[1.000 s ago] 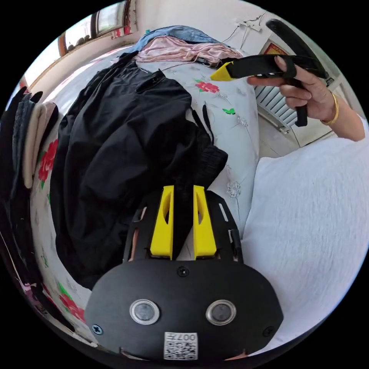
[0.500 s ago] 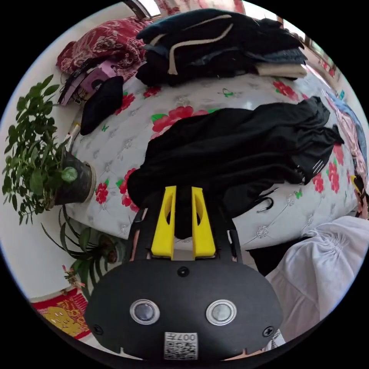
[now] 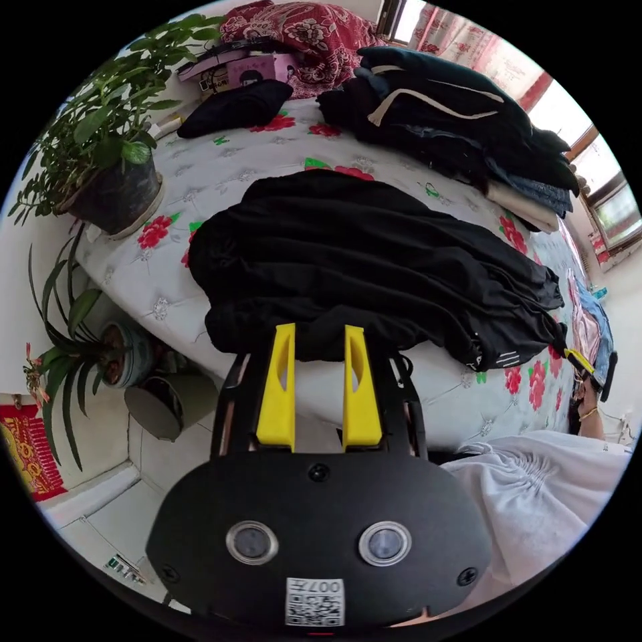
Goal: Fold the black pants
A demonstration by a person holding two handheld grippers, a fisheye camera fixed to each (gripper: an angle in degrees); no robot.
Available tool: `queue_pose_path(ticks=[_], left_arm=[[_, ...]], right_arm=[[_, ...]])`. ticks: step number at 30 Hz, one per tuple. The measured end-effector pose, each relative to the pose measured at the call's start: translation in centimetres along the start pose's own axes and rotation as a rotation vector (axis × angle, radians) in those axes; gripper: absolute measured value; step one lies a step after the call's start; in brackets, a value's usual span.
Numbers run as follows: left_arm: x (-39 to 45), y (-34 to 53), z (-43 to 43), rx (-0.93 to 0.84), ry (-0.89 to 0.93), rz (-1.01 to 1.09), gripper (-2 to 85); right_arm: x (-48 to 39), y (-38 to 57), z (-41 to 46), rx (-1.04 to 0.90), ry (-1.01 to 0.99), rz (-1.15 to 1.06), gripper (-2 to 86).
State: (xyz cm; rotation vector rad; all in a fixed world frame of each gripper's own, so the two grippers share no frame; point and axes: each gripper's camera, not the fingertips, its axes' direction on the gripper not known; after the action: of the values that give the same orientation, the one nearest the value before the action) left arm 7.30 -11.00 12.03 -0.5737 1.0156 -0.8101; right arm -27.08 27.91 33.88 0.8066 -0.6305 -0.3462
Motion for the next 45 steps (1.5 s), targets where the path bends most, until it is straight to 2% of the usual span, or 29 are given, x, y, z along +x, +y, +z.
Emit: queue_pose_path(ticks=[2, 4, 8, 11, 13, 15, 17, 21, 27, 29, 31, 33, 35, 39, 42, 45], left_arm=[[-1.1, 0.0, -0.3, 0.02, -0.01, -0.094, 11.3], [-3.6, 0.7, -0.9, 0.073, -0.009, -0.293, 11.7], [-6.5, 0.7, -0.4, 0.064, 0.0, -0.43, 12.4], [-7.2, -0.5, 1.2, -0.002, -0.023, -0.406, 12.4], [-7.1, -1.6, 3.0, -0.062, -0.04, -0.399, 12.3], [-6.3, -2.3, 3.3, -0.061, -0.11, -0.358, 11.7], [-5.6, -2.9, 3.4, -0.052, -0.145, -0.315, 10.6], [-5.6, -3.2, 3.2, -0.07, -0.165, -0.258, 7.6], [-6.6, -2.0, -0.2, 0.027, -0.076, -0.262, 1.6], [-7.0, -1.7, -1.3, 0.068, -0.044, -0.27, 0.9], [-7.4, -1.6, -2.3, 0.101, -0.019, -0.261, 0.4], [-7.8, -1.4, -3.4, 0.129, 0.004, -0.247, 0.2], [-8.3, -0.8, -5.0, 0.17, 0.03, -0.23, 0.0], [-10.5, 2.5, -9.7, 0.258, 0.031, -0.158, 0.0], [-13.1, 5.2, -11.2, 0.272, 0.078, -0.132, 0.1], [-14.8, 7.1, -9.3, 0.226, 0.082, -0.18, 0.1]], right_arm=[[-1.0, -1.5, 2.7, -0.065, 0.014, -0.053, 5.7], [-1.3, -3.0, 5.7, -0.132, 0.017, -0.06, 3.6], [0.0, -5.9, 5.1, -0.142, -0.078, -0.085, 1.0], [3.4, -9.1, -0.9, 0.066, -0.102, 0.004, 0.9], [6.8, -10.5, -5.4, 0.242, 0.036, 0.182, 2.4], [8.5, -10.8, -6.5, 0.277, 0.051, 0.227, 4.3], [9.6, -10.2, -5.2, 0.237, 0.048, 0.252, 6.1], [9.3, -6.2, 2.4, 0.036, -0.101, 0.221, 9.7], [2.6, -2.3, 4.3, 0.032, -0.256, -0.007, 10.6], [0.4, -2.3, 5.5, -0.004, -0.212, -0.067, 8.8], [-0.7, -2.9, 8.6, -0.145, -0.037, -0.062, 5.0], [0.0, -3.1, 8.9, -0.16, -0.033, -0.057, 2.8], [2.1, -3.3, 6.6, -0.128, -0.116, -0.006, 1.7], [8.3, -1.1, -5.5, 0.016, -0.262, 0.028, 0.9], [13.5, 1.6, -14.0, 0.026, -0.441, 0.052, 1.2], [16.8, 3.3, -17.6, 0.041, -0.418, 0.115, 2.3]])
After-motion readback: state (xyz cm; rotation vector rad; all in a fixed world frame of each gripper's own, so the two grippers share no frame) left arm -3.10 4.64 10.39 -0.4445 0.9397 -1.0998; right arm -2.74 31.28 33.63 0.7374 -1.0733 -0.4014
